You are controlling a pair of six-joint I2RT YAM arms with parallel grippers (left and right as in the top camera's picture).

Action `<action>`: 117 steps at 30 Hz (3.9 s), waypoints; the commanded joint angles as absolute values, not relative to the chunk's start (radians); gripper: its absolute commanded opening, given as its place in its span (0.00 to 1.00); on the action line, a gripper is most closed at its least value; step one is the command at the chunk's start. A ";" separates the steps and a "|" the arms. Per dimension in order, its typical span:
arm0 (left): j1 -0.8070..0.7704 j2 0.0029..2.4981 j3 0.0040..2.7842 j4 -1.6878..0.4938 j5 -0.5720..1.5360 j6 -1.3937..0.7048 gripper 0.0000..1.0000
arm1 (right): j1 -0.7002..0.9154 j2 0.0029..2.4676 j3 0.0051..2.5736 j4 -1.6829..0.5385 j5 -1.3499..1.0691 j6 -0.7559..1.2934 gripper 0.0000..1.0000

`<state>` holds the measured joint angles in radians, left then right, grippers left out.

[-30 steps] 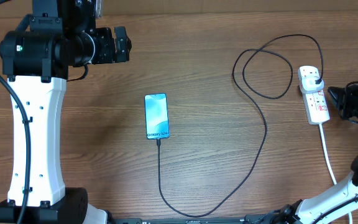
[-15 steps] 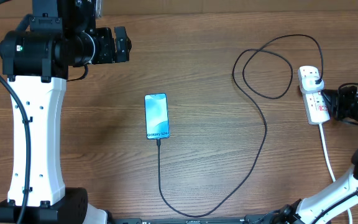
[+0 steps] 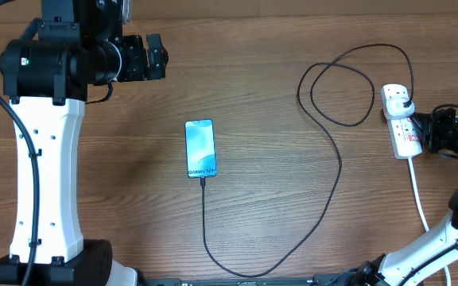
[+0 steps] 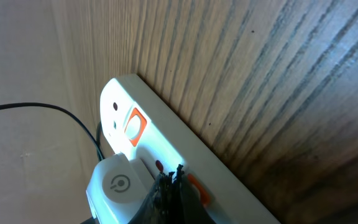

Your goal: Plug charger to phone and switch on socket

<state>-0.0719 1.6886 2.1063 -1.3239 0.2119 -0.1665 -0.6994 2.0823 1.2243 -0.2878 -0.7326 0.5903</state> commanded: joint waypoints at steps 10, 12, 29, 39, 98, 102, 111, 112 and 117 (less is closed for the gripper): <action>-0.070 1.696 2.111 -1.324 0.207 -0.173 1.00 | -0.638 2.090 1.153 -0.314 -0.644 0.587 0.04; -0.070 1.696 2.111 -1.324 0.207 -0.173 1.00 | -0.638 2.090 1.144 -0.312 -0.644 0.587 0.04; -0.072 1.696 2.111 -1.324 0.207 -0.173 1.00 | -0.611 2.090 1.111 -0.350 -0.644 0.575 0.04; -0.072 1.696 2.111 -1.324 0.207 -0.173 1.00 | -0.641 2.087 1.127 -0.344 -0.637 0.576 0.04; -0.072 1.696 2.111 -1.324 0.207 -0.173 1.00 | -0.562 0.881 1.526 -1.574 -0.697 -0.076 1.00; -0.072 1.696 2.111 -1.324 0.207 -0.173 1.00 | -0.511 0.866 1.484 -1.450 -0.688 -0.076 1.00; -0.072 1.696 2.111 -1.324 0.207 -0.173 1.00 | -0.175 0.704 1.254 -1.020 -0.474 -0.039 1.00; -0.072 1.696 2.111 -1.324 0.207 -0.173 1.00 | -0.139 0.680 1.217 -0.973 -0.421 0.000 1.00; -0.072 1.696 2.111 -1.324 0.207 -0.173 0.99 | -0.028 0.557 0.996 -0.732 -0.269 0.105 1.00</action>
<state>-0.0719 1.6886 2.1063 -1.3239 0.2115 -0.1665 -0.0647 0.6022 1.0889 -0.7895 -0.4030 0.0326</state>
